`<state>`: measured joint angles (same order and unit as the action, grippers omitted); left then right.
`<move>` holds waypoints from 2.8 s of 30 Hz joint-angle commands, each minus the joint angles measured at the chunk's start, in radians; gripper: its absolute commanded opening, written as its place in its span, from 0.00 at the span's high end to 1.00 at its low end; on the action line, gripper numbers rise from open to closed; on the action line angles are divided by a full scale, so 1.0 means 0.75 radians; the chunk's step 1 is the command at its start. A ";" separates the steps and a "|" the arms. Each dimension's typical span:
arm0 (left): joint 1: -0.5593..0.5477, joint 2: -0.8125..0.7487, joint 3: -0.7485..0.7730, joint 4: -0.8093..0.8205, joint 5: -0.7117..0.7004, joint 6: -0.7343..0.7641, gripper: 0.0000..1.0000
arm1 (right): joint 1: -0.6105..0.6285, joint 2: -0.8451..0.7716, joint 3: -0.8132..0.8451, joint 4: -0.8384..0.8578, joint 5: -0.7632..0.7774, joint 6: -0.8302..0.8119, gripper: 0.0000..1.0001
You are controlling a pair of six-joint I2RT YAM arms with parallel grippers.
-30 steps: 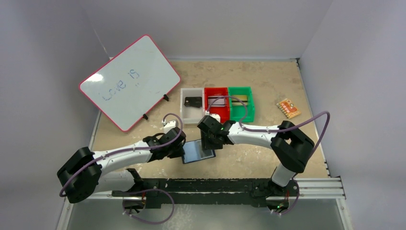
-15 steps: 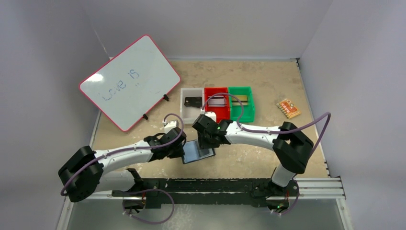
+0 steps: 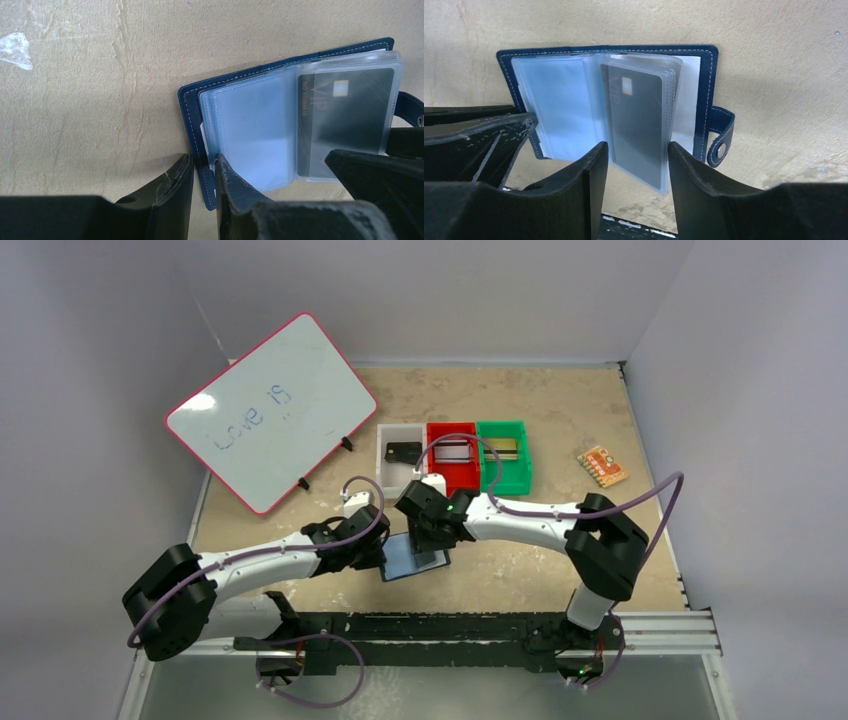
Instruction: Take the credit cards out of the card holder
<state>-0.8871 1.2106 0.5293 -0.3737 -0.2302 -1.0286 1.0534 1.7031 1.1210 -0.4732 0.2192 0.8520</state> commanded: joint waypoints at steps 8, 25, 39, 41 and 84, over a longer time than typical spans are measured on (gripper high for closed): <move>-0.008 0.004 0.051 0.056 0.017 0.018 0.79 | 0.044 -0.003 0.116 -0.115 0.102 0.033 0.49; -0.009 0.006 0.051 0.062 0.021 0.021 0.80 | 0.053 0.016 0.149 -0.212 0.180 0.089 0.56; -0.009 0.004 0.045 0.065 0.026 0.026 0.80 | 0.058 0.038 0.149 -0.217 0.173 0.097 0.50; -0.008 0.003 0.042 0.066 0.025 0.026 0.80 | 0.058 0.041 0.149 -0.214 0.171 0.096 0.50; -0.009 0.035 0.058 0.077 0.034 0.034 0.80 | 0.076 0.016 0.130 -0.279 0.302 0.147 0.81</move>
<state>-0.8871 1.2369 0.5385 -0.3523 -0.2115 -1.0252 1.1004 1.7481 1.1969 -0.6685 0.4068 0.9497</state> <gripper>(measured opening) 0.204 0.211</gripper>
